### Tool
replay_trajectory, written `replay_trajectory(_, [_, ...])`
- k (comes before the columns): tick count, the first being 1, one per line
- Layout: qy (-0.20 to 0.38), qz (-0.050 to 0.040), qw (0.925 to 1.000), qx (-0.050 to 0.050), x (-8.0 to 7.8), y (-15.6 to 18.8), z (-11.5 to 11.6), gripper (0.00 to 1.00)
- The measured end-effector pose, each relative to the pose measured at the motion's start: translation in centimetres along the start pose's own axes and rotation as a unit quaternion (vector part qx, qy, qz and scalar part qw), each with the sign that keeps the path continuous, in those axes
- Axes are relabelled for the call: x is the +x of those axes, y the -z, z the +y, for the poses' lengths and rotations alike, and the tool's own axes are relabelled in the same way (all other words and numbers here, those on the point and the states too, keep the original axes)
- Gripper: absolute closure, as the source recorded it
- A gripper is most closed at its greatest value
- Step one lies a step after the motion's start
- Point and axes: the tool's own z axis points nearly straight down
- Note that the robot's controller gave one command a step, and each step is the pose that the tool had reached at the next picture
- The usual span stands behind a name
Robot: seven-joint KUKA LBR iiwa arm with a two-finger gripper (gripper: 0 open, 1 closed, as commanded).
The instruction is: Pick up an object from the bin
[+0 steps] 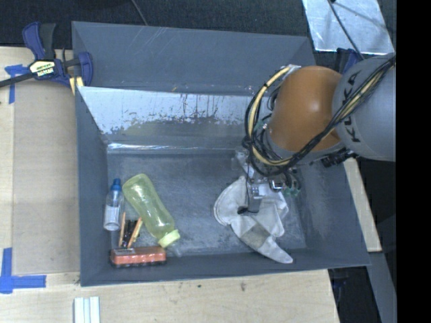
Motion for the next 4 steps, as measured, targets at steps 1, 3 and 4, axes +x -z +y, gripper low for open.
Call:
replay_trajectory(1, [0.0, -0.0039, 1.0, 0.0, -0.2, 0.5, 0.0, 0.0])
replay_trajectory(3, [-0.047, -0.0052, 0.9989, 0.0, -2.4, -6.2, -3.4, 1.0])
replay_trajectory(4, [-0.046, -0.0052, 0.9989, 0.0, -2.4, -6.2, -3.4, 1.0])
